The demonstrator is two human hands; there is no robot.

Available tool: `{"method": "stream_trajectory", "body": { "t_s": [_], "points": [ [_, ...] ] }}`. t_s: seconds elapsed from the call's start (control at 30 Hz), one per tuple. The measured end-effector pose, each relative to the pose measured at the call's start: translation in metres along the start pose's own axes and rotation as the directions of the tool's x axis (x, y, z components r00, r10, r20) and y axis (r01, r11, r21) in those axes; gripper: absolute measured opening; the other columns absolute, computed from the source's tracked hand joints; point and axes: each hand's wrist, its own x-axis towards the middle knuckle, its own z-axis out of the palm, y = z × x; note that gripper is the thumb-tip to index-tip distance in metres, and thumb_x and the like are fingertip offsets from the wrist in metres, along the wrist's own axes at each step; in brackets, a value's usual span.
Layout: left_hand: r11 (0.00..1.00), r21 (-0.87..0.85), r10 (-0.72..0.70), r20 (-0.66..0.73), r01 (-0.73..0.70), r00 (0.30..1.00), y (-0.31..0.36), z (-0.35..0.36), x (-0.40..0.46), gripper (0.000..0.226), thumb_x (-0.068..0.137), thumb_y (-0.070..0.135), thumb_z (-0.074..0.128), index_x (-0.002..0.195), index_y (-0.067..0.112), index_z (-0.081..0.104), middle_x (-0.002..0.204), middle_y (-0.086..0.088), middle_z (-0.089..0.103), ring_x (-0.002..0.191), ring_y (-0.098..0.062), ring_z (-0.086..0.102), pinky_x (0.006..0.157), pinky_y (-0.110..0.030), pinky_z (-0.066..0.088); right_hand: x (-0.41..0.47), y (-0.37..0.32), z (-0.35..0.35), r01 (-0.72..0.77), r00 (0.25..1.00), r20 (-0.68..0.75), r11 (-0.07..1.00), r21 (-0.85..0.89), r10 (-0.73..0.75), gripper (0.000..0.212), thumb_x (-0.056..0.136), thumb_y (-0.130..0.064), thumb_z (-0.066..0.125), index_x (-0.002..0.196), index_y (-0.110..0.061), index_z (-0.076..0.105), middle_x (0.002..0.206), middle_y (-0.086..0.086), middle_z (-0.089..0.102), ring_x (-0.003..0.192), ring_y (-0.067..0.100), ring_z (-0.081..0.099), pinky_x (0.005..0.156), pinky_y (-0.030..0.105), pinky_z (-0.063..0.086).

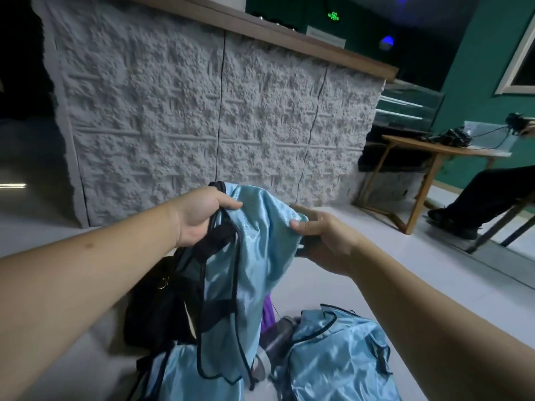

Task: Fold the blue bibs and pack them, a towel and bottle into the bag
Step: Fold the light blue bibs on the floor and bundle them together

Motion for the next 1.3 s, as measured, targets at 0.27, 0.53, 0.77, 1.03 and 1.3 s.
{"method": "stream_trajectory", "body": {
  "t_s": [0.27,0.53,0.77,1.03,1.3],
  "points": [
    [0.981,0.189,-0.02,-0.08,0.035,0.997,0.002,-0.03,-0.012,0.03,0.1,0.014,0.054,0.122,0.001,0.07,0.12,-0.022,0.072,0.099,-0.036,0.07,0.091,-0.047,0.056,-0.003,-0.007,0.015,0.178,0.972,-0.154,0.984,-0.004,-0.176,0.066,0.092,0.019,0.052,0.144,-0.021,0.053,0.098,0.022,0.062,0.077,0.028,0.065,0.072,0.037,0.06],
    [0.972,0.233,0.021,-0.211,0.03,0.977,-0.015,-0.031,-0.008,0.035,0.088,0.01,0.076,0.116,-0.008,0.066,0.104,-0.028,0.075,0.099,-0.044,0.073,0.096,-0.06,0.055,-0.008,0.01,0.036,0.034,0.999,0.016,0.983,-0.178,-0.032,0.071,0.082,0.021,0.066,0.134,-0.027,0.062,0.087,0.019,0.072,0.078,0.031,0.069,0.077,0.038,0.062],
    [0.741,0.648,0.05,-0.314,0.175,0.948,-0.032,-0.033,-0.008,0.07,0.089,0.029,0.08,0.146,0.007,0.048,0.143,-0.016,0.055,0.124,-0.038,0.058,0.104,-0.049,0.052,-0.014,0.013,0.05,0.004,0.994,-0.06,0.592,-0.806,-0.089,0.041,0.089,0.006,0.066,0.119,-0.02,0.077,0.109,0.004,0.078,0.105,0.027,0.071,0.092,0.039,0.059],
    [0.676,0.727,-0.132,-0.043,0.122,0.99,-0.03,-0.04,-0.027,0.119,0.031,0.097,0.07,0.11,0.008,0.07,0.141,-0.016,0.059,0.134,-0.036,0.051,0.117,-0.059,0.035,-0.018,0.009,0.066,0.01,0.995,0.002,0.081,-0.997,-0.098,0.016,0.086,-0.02,0.075,0.084,-0.004,0.072,0.073,0.012,0.057,0.065,0.021,0.042,0.056,0.031,0.035],
    [0.153,0.988,-0.075,-0.019,0.031,0.997,-0.037,-0.029,-0.029,0.018,0.077,0.022,0.085,0.089,0.012,0.075,0.091,-0.007,0.076,0.09,-0.029,0.073,0.08,-0.041,0.06,-0.021,0.015,0.06,-0.078,0.991,-0.095,0.178,-0.981,-0.089,0.025,0.078,-0.029,0.083,0.07,-0.009,0.071,0.062,0.007,0.055,0.059,0.017,0.042,0.053,0.028,0.032]
  ]
}}
